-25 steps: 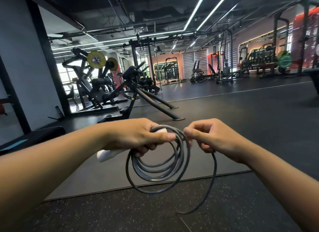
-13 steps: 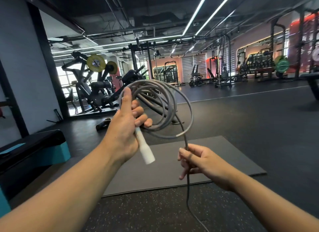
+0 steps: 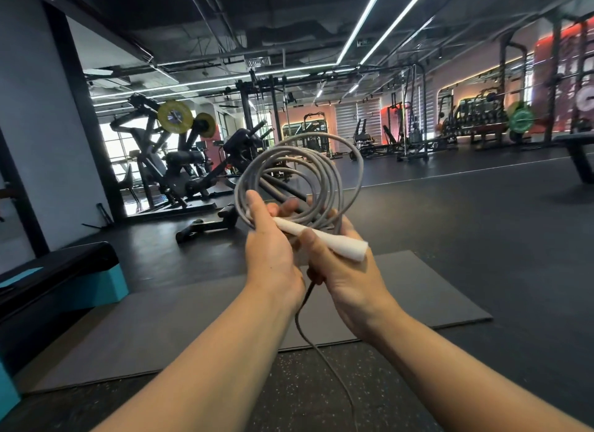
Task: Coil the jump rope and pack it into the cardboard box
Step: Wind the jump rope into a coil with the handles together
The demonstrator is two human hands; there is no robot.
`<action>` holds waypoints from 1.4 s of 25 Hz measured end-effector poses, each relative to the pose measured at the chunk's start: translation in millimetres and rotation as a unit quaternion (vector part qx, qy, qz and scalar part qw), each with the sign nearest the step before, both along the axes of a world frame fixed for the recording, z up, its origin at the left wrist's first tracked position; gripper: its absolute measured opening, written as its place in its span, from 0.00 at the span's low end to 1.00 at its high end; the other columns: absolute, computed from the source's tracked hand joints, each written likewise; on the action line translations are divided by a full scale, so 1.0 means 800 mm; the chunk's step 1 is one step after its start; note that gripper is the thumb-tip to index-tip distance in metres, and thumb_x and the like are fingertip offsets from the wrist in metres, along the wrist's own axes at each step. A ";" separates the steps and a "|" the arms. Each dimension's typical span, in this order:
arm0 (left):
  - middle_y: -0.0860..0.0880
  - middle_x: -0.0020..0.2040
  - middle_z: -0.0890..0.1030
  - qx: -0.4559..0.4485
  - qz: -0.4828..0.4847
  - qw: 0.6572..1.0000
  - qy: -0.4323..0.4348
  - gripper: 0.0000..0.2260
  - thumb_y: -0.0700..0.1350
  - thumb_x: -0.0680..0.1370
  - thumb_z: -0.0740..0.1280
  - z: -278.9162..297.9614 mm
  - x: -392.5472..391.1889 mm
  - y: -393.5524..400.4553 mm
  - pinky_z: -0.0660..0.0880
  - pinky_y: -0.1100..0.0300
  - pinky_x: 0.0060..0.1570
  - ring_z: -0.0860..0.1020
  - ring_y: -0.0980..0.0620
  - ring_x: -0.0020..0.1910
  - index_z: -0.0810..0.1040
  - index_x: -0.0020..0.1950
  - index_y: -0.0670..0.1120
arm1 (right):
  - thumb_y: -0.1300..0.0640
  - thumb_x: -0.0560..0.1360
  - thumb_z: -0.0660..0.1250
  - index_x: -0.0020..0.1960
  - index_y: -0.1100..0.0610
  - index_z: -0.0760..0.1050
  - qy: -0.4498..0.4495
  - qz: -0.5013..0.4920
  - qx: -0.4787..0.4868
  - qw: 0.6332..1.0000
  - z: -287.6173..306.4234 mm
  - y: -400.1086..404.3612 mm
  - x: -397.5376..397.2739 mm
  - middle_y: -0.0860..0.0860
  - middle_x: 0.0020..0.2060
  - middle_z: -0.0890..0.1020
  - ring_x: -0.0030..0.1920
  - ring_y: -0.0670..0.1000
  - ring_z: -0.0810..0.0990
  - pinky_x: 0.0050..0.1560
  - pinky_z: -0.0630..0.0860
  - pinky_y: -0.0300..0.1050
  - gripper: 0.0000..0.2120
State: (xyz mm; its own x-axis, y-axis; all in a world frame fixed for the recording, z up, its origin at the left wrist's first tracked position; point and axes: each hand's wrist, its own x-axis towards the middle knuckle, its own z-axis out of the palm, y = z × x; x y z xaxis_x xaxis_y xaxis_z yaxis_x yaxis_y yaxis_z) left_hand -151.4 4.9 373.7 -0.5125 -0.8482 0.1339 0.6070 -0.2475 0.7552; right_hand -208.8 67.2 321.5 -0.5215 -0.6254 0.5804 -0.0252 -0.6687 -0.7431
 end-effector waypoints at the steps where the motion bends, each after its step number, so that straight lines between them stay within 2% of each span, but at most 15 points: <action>1: 0.53 0.39 0.86 -0.020 -0.005 1.000 -0.018 0.18 0.64 0.79 0.61 -0.006 0.000 0.006 0.81 0.50 0.50 0.84 0.46 0.42 0.71 0.41 0.51 | 0.56 0.72 0.72 0.55 0.60 0.77 -0.048 0.011 -0.020 0.999 0.005 0.001 0.003 0.45 0.32 0.84 0.30 0.39 0.80 0.31 0.74 0.32 0.14; 4: 0.45 0.49 0.88 -0.060 -0.042 0.995 -0.074 0.15 0.61 0.79 0.64 -0.030 0.003 0.009 0.77 0.47 0.58 0.84 0.47 0.47 0.77 0.45 0.50 | 0.59 0.78 0.70 0.55 0.69 0.80 -0.111 0.016 -0.003 0.994 0.014 -0.001 0.002 0.48 0.29 0.84 0.26 0.40 0.79 0.29 0.73 0.30 0.13; 6: 0.42 0.57 0.86 -0.081 -0.065 0.985 -0.138 0.19 0.61 0.77 0.67 -0.042 0.012 0.002 0.74 0.45 0.63 0.82 0.47 0.55 0.81 0.55 0.46 | 0.57 0.79 0.69 0.49 0.66 0.81 -0.104 -0.021 0.032 0.994 0.018 -0.003 -0.011 0.48 0.29 0.83 0.25 0.40 0.78 0.28 0.72 0.32 0.12; 10: 0.46 0.72 0.74 -0.185 0.042 0.956 -0.225 0.36 0.54 0.70 0.78 -0.038 0.041 -0.037 0.72 0.48 0.59 0.74 0.46 0.68 0.66 0.74 0.52 | 0.52 0.79 0.67 0.34 0.55 0.80 0.025 -0.122 0.168 0.978 0.023 0.003 -0.040 0.50 0.32 0.84 0.25 0.41 0.75 0.29 0.68 0.34 0.16; 12: 0.49 0.76 0.65 -0.362 0.143 0.892 -0.229 0.43 0.43 0.71 0.77 -0.013 0.062 -0.049 0.65 0.48 0.71 0.66 0.50 0.74 0.56 0.79 0.55 | 0.53 0.80 0.66 0.34 0.56 0.81 0.103 -0.120 0.228 0.961 0.028 0.007 -0.047 0.53 0.34 0.87 0.27 0.41 0.80 0.29 0.71 0.32 0.17; 14: 0.51 0.79 0.60 -0.618 0.204 0.728 -0.218 0.43 0.41 0.70 0.72 0.027 0.075 -0.048 0.55 0.51 0.78 0.58 0.55 0.78 0.54 0.80 0.53 | 0.56 0.80 0.65 0.37 0.60 0.81 0.202 -0.133 0.277 0.930 0.033 0.009 -0.051 0.54 0.34 0.88 0.32 0.46 0.85 0.35 0.77 0.37 0.15; 16: 0.51 0.82 0.55 -0.820 0.192 0.469 -0.267 0.45 0.44 0.69 0.70 0.064 0.074 -0.034 0.43 0.53 0.80 0.48 0.55 0.81 0.52 0.82 0.51 | 0.56 0.79 0.65 0.36 0.61 0.82 0.293 -0.148 0.329 0.885 0.039 0.006 -0.051 0.54 0.34 0.88 0.34 0.48 0.85 0.36 0.77 0.39 0.16; 18: 0.53 0.84 0.50 -0.897 0.144 0.227 -0.352 0.46 0.49 0.71 0.68 0.080 0.058 -0.023 0.36 0.49 0.78 0.40 0.55 0.81 0.46 0.83 0.52 | 0.56 0.78 0.66 0.34 0.59 0.81 0.373 -0.157 0.358 0.842 0.045 0.000 -0.045 0.54 0.34 0.88 0.34 0.50 0.84 0.35 0.77 0.41 0.15; 20: 0.50 0.83 0.57 -0.891 0.103 0.081 -0.434 0.44 0.52 0.73 0.67 0.075 0.037 -0.021 0.42 0.45 0.79 0.48 0.50 0.82 0.45 0.83 0.49 | 0.53 0.78 0.69 0.34 0.54 0.77 0.454 -0.168 0.359 0.798 0.052 -0.005 -0.036 0.52 0.33 0.85 0.33 0.49 0.82 0.34 0.75 0.41 0.14; 21: 0.48 0.78 0.67 -0.880 0.096 0.057 -0.462 0.43 0.53 0.73 0.68 0.069 0.031 -0.022 0.53 0.46 0.77 0.60 0.47 0.79 0.49 0.82 0.48 | 0.52 0.78 0.69 0.34 0.52 0.76 0.479 -0.167 0.366 0.781 0.055 -0.007 -0.032 0.50 0.31 0.84 0.31 0.46 0.80 0.32 0.73 0.39 0.13; 23: 0.50 0.54 0.81 -0.862 0.109 0.097 -0.486 0.36 0.54 0.72 0.71 0.059 0.024 -0.026 0.74 0.54 0.50 0.78 0.46 0.53 0.60 0.76 0.48 | 0.52 0.77 0.70 0.35 0.50 0.75 0.501 -0.166 0.393 0.753 0.060 -0.008 -0.029 0.48 0.30 0.83 0.29 0.43 0.79 0.30 0.72 0.37 0.13; 25: 0.53 0.40 0.74 -0.825 0.096 0.161 -0.533 0.31 0.52 0.71 0.74 0.054 0.019 -0.025 0.66 0.57 0.31 0.74 0.48 0.40 0.65 0.69 0.49 | 0.53 0.75 0.71 0.39 0.51 0.79 0.512 -0.175 0.410 0.734 0.060 -0.006 -0.032 0.49 0.33 0.85 0.31 0.42 0.80 0.32 0.74 0.39 0.06; 29: 0.51 0.44 0.82 -0.724 -0.084 0.302 -0.614 0.14 0.47 0.73 0.73 0.042 0.014 -0.045 0.73 0.56 0.41 0.79 0.48 0.45 0.80 0.57 0.48 | 0.52 0.72 0.73 0.48 0.55 0.82 0.559 -0.178 0.414 0.696 0.054 -0.007 -0.031 0.51 0.34 0.87 0.33 0.48 0.82 0.34 0.76 0.42 0.07; 31: 0.50 0.41 0.82 -0.701 -0.120 0.356 -0.607 0.06 0.46 0.75 0.71 0.034 0.021 -0.052 0.71 0.58 0.38 0.77 0.51 0.40 0.82 0.51 0.46 | 0.50 0.72 0.73 0.48 0.56 0.83 0.584 -0.184 0.412 0.675 0.052 -0.006 -0.034 0.52 0.34 0.84 0.35 0.52 0.80 0.36 0.74 0.45 0.10; 35: 0.51 0.45 0.81 -0.712 -0.106 0.346 -0.602 0.05 0.48 0.80 0.64 0.024 0.043 -0.063 0.74 0.56 0.47 0.79 0.47 0.47 0.78 0.51 0.49 | 0.40 0.71 0.74 0.44 0.53 0.84 0.588 -0.161 0.415 0.676 0.062 0.009 -0.055 0.50 0.34 0.83 0.35 0.49 0.77 0.34 0.70 0.44 0.16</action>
State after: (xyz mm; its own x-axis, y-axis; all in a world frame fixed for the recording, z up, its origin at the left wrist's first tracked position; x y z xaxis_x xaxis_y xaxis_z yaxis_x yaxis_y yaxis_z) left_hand -116.8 -45.6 392.8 -0.9546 -0.2869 -0.0799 -0.2761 0.9532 -0.1235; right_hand -252.9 74.5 371.4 -0.1907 -0.9540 0.2312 -0.9692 0.1456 -0.1986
